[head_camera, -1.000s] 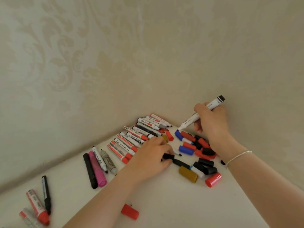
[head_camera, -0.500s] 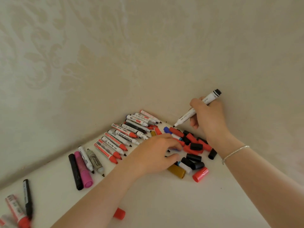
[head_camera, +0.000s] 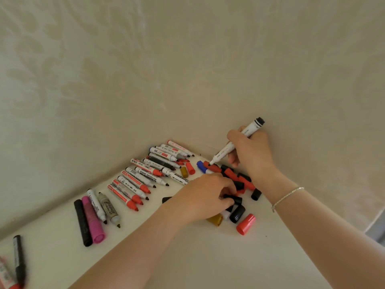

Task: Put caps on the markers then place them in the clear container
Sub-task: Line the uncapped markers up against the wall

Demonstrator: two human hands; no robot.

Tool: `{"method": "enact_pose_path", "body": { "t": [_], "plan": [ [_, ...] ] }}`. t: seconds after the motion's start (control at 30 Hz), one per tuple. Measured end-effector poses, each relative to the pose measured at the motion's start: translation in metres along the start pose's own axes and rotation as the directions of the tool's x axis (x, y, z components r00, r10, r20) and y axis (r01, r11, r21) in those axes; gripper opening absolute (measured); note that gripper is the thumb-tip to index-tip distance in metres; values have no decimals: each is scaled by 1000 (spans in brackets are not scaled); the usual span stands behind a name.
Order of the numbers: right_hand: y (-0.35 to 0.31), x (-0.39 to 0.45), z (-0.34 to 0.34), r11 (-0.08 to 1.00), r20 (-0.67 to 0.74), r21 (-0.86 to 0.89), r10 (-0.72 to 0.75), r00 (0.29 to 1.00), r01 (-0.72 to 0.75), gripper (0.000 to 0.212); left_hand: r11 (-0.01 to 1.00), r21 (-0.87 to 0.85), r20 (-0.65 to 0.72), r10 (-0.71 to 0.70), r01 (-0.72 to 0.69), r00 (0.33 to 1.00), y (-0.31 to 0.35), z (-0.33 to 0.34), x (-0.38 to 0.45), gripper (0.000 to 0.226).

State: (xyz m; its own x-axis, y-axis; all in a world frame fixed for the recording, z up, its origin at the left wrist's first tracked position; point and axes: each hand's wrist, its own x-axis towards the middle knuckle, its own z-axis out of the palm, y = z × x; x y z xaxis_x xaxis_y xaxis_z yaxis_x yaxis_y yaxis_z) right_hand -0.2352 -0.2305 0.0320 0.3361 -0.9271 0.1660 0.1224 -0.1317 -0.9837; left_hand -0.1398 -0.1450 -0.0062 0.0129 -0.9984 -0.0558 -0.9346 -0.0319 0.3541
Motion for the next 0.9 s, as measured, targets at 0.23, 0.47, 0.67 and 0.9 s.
{"method": "enact_pose_path", "body": {
  "t": [0.23,0.47,0.67,0.9],
  "plan": [
    [0,-3,2,999,46,32,17,999,-19,29,998,56,14,-29,29,999,5,2,-2,31],
    [-1,-6,5,996,108,64,48,993,-56,14,989,149,-13,-9,11,1000,14,4,-5,36],
    [0,-8,3,973,151,191,98,984,-126,14,989,143,-67,-26,36,997,16,6,-5,27],
    [-3,-8,0,955,166,257,105,981,-146,17,1000,1,-153,-7,7,988,11,7,-6,21]
  ]
}}
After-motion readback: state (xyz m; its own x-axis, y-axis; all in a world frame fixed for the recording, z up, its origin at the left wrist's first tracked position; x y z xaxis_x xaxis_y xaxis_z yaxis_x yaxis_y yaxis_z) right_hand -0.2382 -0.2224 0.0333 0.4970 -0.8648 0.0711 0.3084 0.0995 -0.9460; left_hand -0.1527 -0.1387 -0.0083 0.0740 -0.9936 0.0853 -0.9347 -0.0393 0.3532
